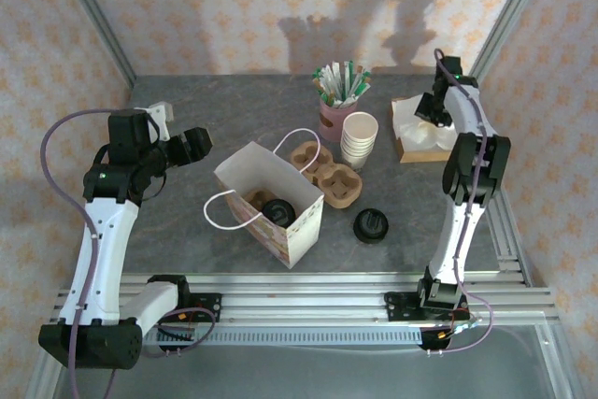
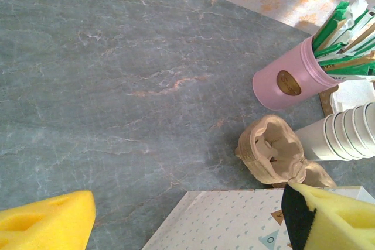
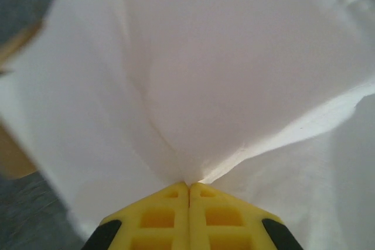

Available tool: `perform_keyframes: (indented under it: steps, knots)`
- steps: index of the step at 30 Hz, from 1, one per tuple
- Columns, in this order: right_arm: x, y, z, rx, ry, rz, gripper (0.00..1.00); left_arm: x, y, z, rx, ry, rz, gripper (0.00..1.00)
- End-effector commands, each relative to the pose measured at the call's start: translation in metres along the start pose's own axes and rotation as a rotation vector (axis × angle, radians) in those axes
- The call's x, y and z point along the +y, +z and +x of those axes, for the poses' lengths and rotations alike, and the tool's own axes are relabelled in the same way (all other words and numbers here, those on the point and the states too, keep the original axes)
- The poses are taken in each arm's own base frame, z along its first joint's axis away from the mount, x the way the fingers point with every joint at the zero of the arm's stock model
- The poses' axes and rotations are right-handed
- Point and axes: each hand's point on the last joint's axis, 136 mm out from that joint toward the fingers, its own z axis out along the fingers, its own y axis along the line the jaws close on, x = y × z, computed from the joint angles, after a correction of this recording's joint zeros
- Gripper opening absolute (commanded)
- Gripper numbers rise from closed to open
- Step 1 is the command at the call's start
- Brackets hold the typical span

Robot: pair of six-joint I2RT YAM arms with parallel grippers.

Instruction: Pack the takeout coffee

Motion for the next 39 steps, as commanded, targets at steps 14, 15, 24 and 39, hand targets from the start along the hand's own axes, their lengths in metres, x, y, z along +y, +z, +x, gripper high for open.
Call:
perform_keyframes:
  steps: [14,15,24,39]
  knots:
    - [0.093,-0.274,0.037,-0.345,-0.099,-0.458,0.00,-0.007,-0.007,-0.007,-0.054,-0.034,0.022,0.84]
    - [0.108,-0.293,0.048,-0.353,-0.122,-0.523,0.00,-0.007,-0.006,-0.007,-0.055,-0.041,0.024,0.84]
    - [0.218,-0.458,0.146,-0.386,-0.192,-1.149,0.00,-0.014,-0.006,-0.004,-0.052,-0.069,0.053,0.84]
    - [0.306,-0.466,0.303,0.040,-0.139,-1.491,0.00,-0.026,-0.021,-0.002,-0.063,-0.059,0.068,0.84]
